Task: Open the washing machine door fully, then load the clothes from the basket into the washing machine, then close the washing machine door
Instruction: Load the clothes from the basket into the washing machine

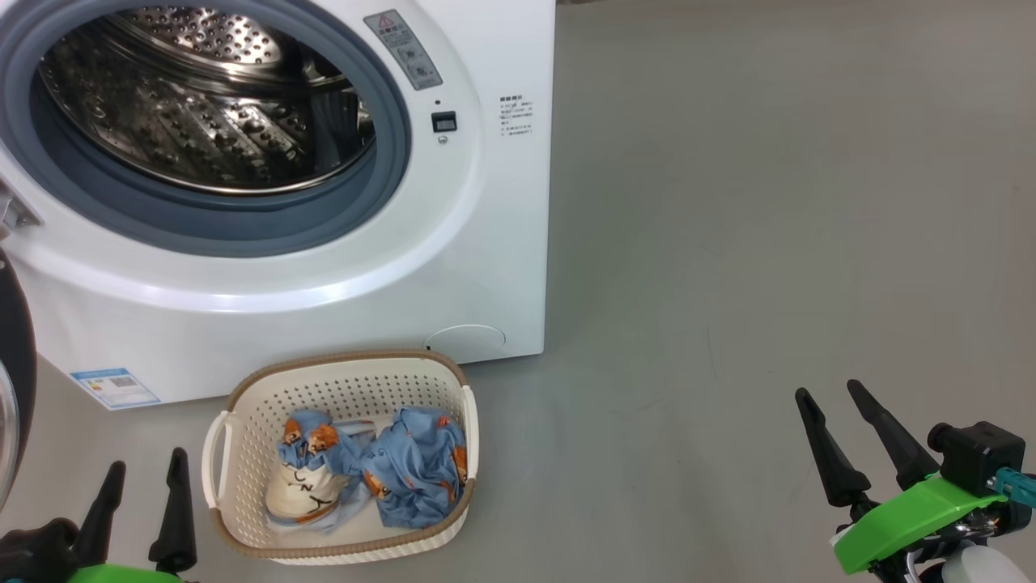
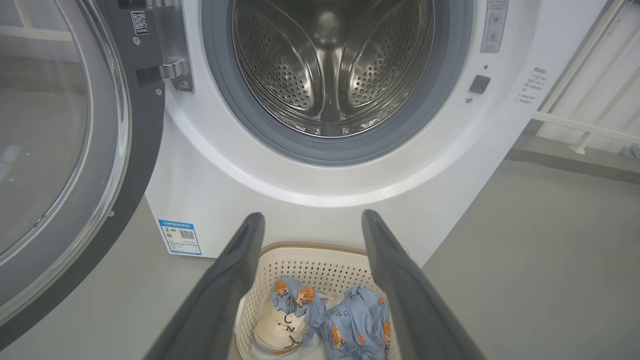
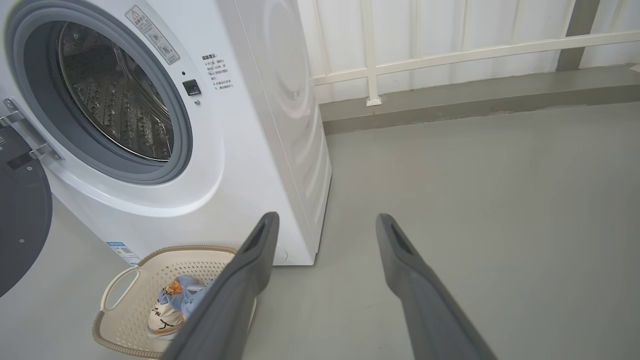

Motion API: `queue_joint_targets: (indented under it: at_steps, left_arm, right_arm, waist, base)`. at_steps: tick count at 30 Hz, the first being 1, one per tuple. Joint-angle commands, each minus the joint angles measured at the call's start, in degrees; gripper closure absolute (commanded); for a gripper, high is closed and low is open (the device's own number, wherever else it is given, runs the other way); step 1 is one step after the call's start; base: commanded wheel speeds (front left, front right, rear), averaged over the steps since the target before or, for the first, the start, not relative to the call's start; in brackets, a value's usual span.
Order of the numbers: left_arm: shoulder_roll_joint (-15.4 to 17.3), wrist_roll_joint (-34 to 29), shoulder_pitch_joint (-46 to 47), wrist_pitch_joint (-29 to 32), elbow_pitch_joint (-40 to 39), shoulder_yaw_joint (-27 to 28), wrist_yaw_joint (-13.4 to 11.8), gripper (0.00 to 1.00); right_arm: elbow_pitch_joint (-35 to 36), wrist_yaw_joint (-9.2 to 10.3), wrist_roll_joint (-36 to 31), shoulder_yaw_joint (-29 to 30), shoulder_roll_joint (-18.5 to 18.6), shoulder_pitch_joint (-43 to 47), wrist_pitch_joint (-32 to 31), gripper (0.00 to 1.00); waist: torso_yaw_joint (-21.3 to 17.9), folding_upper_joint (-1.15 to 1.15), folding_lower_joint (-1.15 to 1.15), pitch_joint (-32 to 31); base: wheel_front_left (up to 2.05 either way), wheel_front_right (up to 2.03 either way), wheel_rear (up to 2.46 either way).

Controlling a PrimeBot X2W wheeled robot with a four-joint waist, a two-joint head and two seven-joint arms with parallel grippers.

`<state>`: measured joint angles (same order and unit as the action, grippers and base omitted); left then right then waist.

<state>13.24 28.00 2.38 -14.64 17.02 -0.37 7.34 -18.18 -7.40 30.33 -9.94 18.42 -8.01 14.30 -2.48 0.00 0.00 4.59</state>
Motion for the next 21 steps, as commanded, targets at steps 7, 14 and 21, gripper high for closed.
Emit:
queue_joint_targets:
  at_steps: [7,14,21]
  left_arm:
    - [3.0,1.5,2.6,-0.4,-1.6,0.7,0.1,0.00]
    - [3.6,1.8,3.4,-0.4,-1.5,0.1,0.1,0.00]
    - [3.8,1.3,4.4,-0.4,-1.6,-0.1,0.1,0.00]
  right_arm:
    - [1.5,-0.09,-1.0,-1.0,0.7,-0.9,0.7,0.00]
    - [1.7,-0.09,-1.1,-1.0,0.2,-1.4,0.7,0.00]
    - [1.9,-0.09,-1.2,-0.7,-0.1,-1.8,0.7,0.00]
  waist:
    - [0.1,0.00,0.00,0.7]
    - [-0.3,0.00,0.00,1.8]
    - [-0.5,0.00,0.00,2.7]
  base:
    - [0.13,-0.50,0.37]
    - [0.67,-1.63,0.96]
    - [0.88,-1.62,0.74]
